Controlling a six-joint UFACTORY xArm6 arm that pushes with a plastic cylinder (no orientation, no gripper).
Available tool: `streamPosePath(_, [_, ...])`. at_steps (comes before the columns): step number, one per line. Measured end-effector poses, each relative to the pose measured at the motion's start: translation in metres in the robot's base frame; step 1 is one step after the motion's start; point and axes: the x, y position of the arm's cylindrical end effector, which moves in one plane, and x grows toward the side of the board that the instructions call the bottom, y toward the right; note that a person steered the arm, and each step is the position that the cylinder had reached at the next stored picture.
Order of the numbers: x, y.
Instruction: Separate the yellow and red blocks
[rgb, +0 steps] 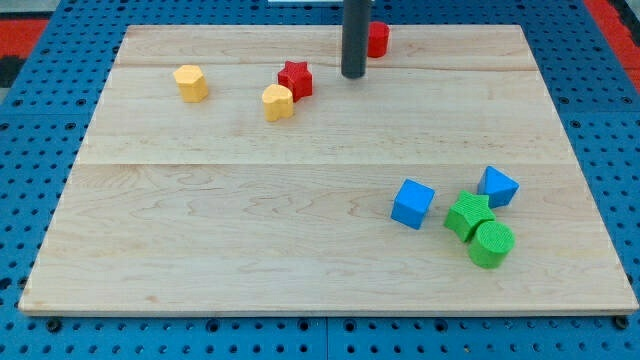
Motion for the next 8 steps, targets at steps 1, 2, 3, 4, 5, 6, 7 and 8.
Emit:
streamPosePath(1, [0.051,-0.016])
streamPosePath(2, [0.039,-0.065])
streamPosePath(3, [0.016,-0.081])
streamPosePath(4, [-0.008,-0.089])
streamPosePath(5, [-0.033,-0.090])
streamPosePath(6, [-0.048,-0.105])
streamPosePath(7, [-0.048,-0.102])
streamPosePath(8, [-0.024,-0.107])
